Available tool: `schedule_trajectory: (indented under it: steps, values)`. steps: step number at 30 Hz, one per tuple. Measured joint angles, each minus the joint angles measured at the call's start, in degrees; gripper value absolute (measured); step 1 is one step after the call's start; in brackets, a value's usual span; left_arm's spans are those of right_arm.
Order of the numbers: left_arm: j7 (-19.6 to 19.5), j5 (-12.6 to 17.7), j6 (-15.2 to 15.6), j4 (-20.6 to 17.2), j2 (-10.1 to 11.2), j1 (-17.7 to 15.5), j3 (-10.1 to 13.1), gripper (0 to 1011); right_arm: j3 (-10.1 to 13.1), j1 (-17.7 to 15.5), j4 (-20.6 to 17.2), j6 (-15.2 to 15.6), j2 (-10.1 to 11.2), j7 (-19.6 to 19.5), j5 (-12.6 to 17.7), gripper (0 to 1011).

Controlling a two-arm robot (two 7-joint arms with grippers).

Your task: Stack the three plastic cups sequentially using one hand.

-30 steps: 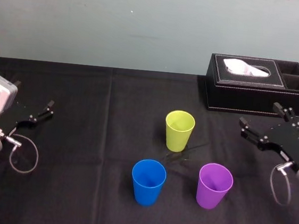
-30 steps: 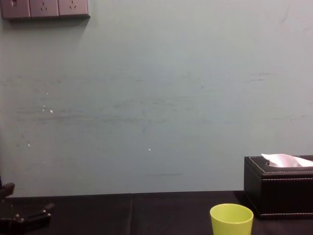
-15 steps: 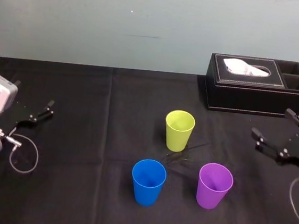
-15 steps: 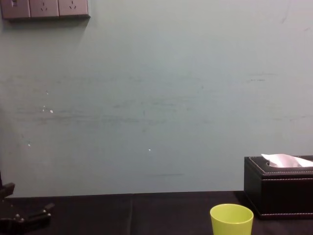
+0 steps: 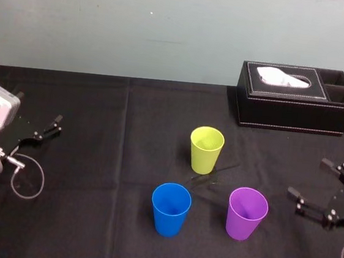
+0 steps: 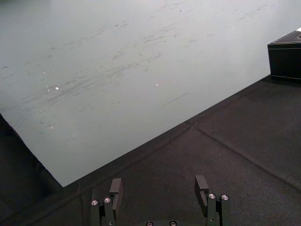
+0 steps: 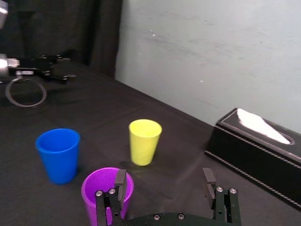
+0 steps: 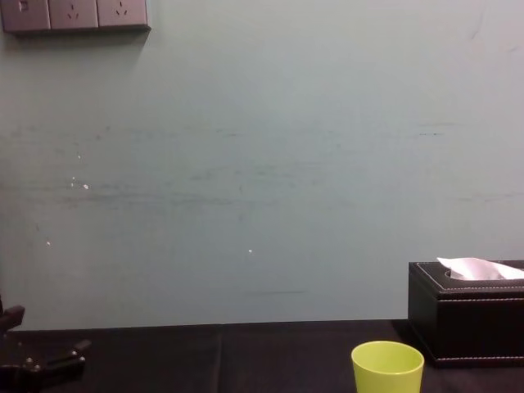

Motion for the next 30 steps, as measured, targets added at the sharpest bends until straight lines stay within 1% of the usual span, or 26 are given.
schedule_trajectory:
  steps: [5,9,11,18,20,24,30]
  values:
    - [0.0,0.0,0.0,0.0,0.0,0.0,0.0,1010,1.0,-2.4,-0.4,-0.5,0.6,2.8,1.1,1003]
    - [0.0,0.0,0.0,0.0,0.0,0.0,0.0,1010,1.0,-3.2,-0.4,-0.6,0.6,4.1,1.2,1003]
    - [0.0,0.0,0.0,0.0,0.0,0.0,0.0,1010,0.8,-3.7,-0.3,-0.6,0.3,4.7,1.1,1003]
    - [0.0,0.0,0.0,0.0,0.0,0.0,0.0,1010,-0.4,-3.7,0.4,-0.2,-1.0,5.5,-0.1,1003]
    - [0.0,0.0,0.0,0.0,0.0,0.0,0.0,1010,-0.9,-3.5,0.6,0.2,-1.6,6.0,-0.6,1003]
    - [0.0,0.0,0.0,0.0,0.0,0.0,0.0,1010,-1.2,-3.2,0.8,0.5,-2.1,6.4,-1.0,1002]
    - [0.0,0.0,0.0,0.0,0.0,0.0,0.0,1010,-2.3,-2.4,1.7,1.5,-3.7,7.1,-2.2,1003]
